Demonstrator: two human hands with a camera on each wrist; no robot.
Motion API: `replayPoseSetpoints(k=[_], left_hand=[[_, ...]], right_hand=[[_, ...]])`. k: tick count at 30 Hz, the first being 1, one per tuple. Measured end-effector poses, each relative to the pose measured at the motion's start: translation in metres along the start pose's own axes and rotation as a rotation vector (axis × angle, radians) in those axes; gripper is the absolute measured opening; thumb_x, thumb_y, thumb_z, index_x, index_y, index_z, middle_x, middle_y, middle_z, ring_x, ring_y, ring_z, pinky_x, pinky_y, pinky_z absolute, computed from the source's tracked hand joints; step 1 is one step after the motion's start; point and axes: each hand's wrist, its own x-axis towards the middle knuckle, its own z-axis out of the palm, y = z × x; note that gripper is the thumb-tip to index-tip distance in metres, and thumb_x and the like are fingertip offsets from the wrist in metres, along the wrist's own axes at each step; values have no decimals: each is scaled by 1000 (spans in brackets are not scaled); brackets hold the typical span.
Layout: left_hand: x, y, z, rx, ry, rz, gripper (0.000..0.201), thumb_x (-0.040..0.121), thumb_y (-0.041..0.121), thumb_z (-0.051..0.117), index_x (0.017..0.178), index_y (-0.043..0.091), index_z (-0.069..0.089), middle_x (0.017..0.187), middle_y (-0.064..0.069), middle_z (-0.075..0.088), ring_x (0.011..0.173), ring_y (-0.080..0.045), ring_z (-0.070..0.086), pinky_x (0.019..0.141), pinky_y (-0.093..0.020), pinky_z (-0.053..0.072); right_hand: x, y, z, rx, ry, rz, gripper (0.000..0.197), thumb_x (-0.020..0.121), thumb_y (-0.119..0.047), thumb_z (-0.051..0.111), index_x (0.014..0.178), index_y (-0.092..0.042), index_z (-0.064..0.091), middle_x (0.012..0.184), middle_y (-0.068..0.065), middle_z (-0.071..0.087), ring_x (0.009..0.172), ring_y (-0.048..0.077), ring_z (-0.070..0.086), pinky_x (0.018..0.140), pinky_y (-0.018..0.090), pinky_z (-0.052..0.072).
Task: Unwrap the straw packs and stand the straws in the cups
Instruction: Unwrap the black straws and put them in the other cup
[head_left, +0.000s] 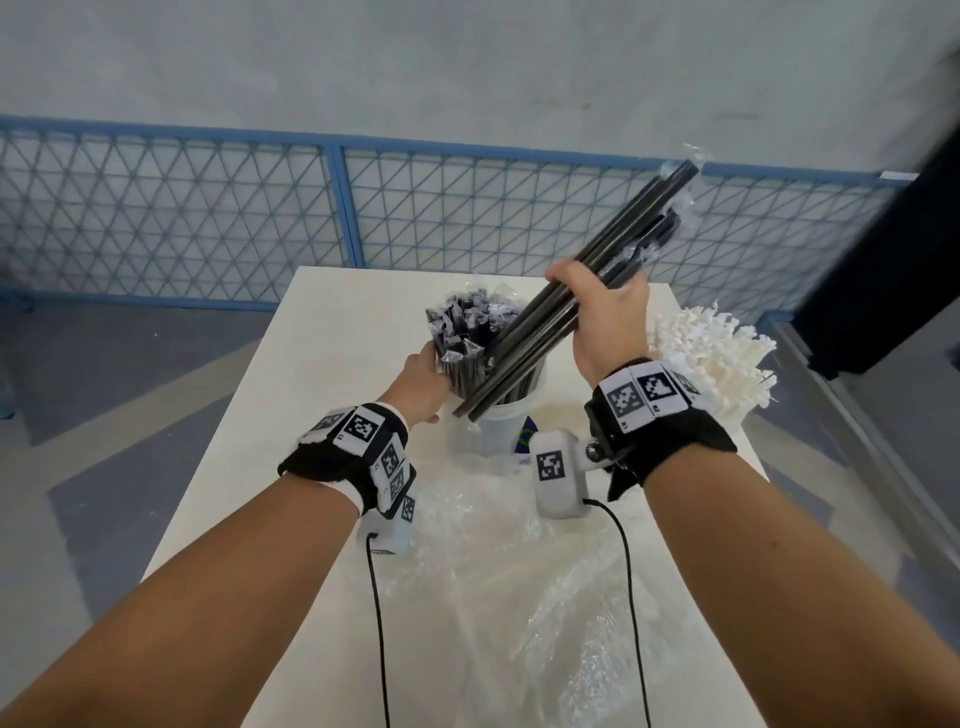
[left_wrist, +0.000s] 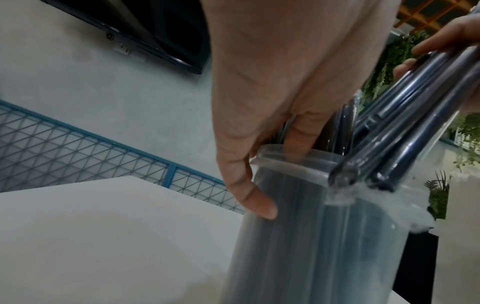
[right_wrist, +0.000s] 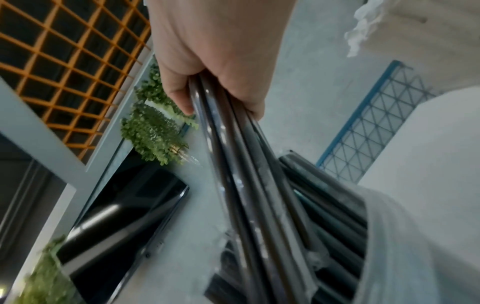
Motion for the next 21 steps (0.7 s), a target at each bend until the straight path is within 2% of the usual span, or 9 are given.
replayPoseSetpoints(k=[2,5,8,11,15,16,18,19,21], left_hand=[[1,0,-1,-1,-10,-12,55,93,7,38,144,21,24,146,-12,26,120,-35,43,80,-38,52],[2,-1,-1,-15,-25,-20,60,92,6,42,146,20,19,146,-13,27,119,-38,46,70,-36,52],[7,-4,0,-24,-25,-12,60,92,4,38,145,24,20,142,-14,33,117,-41,47,59,-30,51],[11,-7,0,-28,-23,-13,59,92,4,35,145,27,21,137,-15,36,116,-41,46,56,-29,51],[13,-9,1,-39,-29,-16,59,91,6,37,144,29,22,136,-17,38,117,-41,47,54,-28,49],[13,-10,1,-41,-30,-15,58,91,7,37,143,29,23,135,-17,39,116,-41,47,54,-28,49],[14,-10,0,-40,-36,-15,58,91,8,37,143,30,23,134,-17,41,115,-41,48,53,-28,49],[14,-10,0,-45,-41,-18,59,91,8,37,143,31,23,134,-17,41,115,-40,49,53,-27,49],[13,-10,0,-57,-45,-21,60,90,7,37,143,32,22,136,-15,40,115,-39,50,54,-27,48]], right_hand=[[8,-1,1,102,109,-8,31,62,4,66,87,-3,49,72,15,52,61,22,50,56,29,44],[16,-6,1,242,232,-48,28,68,7,62,84,-8,46,64,11,51,55,22,49,57,31,42],[12,-2,5,66,114,-92,30,67,2,67,86,-8,47,68,7,55,61,19,53,60,31,48],[0,10,7,-266,-105,-66,27,71,-5,74,84,-12,52,78,1,60,72,16,60,73,32,56],[-9,31,-3,-443,-290,-58,27,73,-8,75,92,3,61,82,4,67,77,13,65,74,24,54],[-11,37,-5,-451,-312,-31,32,72,-10,76,97,3,62,86,5,69,82,13,67,78,26,54],[-12,54,-10,-496,-305,33,63,62,-23,82,115,-3,54,107,10,66,101,16,65,92,36,52],[-14,58,-11,-520,-293,54,80,56,-32,85,123,-10,46,120,11,60,112,20,60,98,41,48],[-14,68,-15,-522,-298,91,99,51,-37,86,132,-21,32,137,10,47,128,23,47,107,45,40]])
